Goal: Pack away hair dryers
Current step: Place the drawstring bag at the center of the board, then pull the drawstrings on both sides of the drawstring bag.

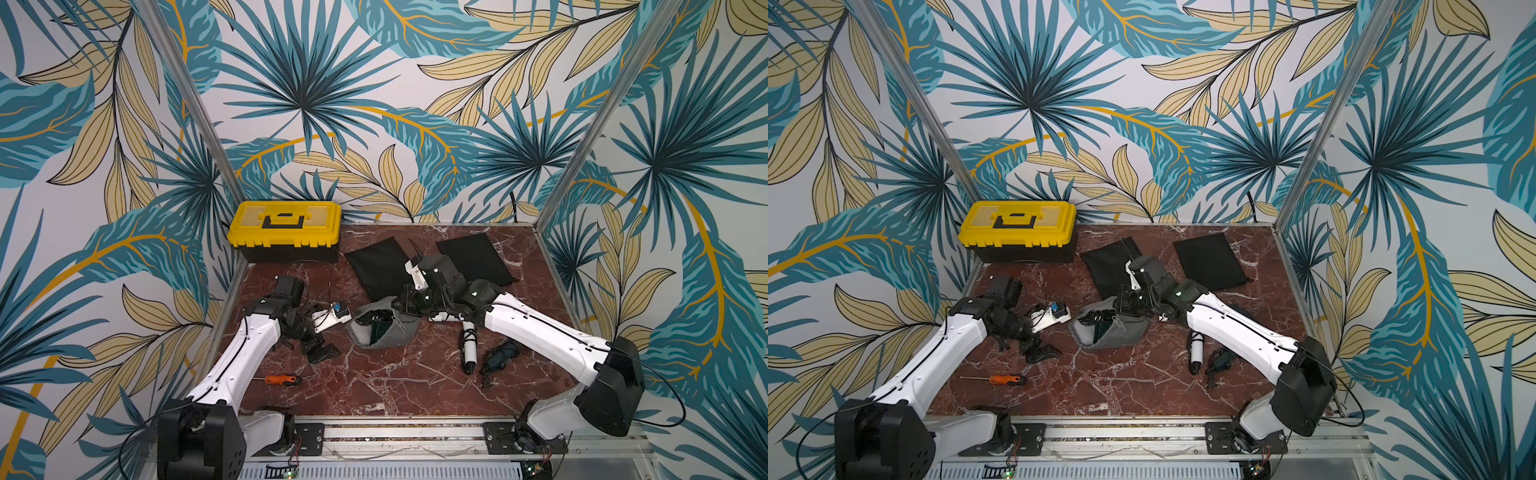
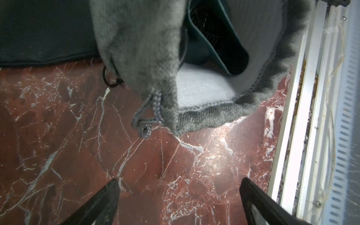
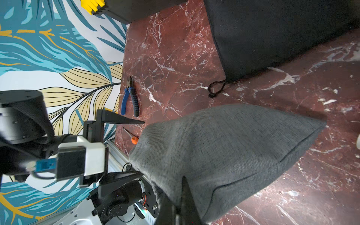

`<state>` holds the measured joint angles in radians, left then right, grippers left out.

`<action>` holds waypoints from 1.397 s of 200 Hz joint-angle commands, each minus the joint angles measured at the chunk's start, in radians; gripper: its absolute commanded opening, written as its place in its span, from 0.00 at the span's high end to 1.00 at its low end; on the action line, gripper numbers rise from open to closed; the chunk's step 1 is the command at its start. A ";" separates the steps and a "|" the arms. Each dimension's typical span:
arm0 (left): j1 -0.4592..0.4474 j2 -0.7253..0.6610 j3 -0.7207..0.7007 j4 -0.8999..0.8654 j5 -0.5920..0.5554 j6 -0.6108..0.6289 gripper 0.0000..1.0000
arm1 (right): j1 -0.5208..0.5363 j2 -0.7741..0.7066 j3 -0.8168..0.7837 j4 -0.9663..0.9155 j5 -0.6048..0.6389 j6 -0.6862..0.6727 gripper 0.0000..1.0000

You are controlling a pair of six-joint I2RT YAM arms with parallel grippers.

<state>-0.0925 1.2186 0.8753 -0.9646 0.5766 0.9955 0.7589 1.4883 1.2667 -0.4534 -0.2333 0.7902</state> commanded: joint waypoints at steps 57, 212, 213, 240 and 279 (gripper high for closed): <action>-0.001 0.086 0.027 0.281 0.068 -0.101 0.04 | -0.010 -0.044 -0.059 0.036 -0.066 0.000 1.00; -0.116 0.212 0.036 0.468 0.049 -0.161 0.44 | -0.021 -0.033 -0.076 0.080 -0.163 0.011 1.00; -0.116 0.211 0.035 0.468 0.049 -0.161 0.45 | -0.021 -0.033 -0.078 0.081 -0.163 0.011 1.00; -0.123 0.214 0.031 0.468 0.063 -0.166 0.46 | -0.021 -0.037 -0.086 0.091 -0.172 0.013 1.00; -0.130 0.199 0.003 0.468 0.089 -0.176 0.46 | -0.021 -0.045 -0.092 0.106 -0.182 0.011 1.00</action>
<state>-0.2146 1.4368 0.8963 -0.5121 0.6289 0.8341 0.7391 1.4662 1.1942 -0.3801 -0.3920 0.7940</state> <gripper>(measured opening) 0.544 0.054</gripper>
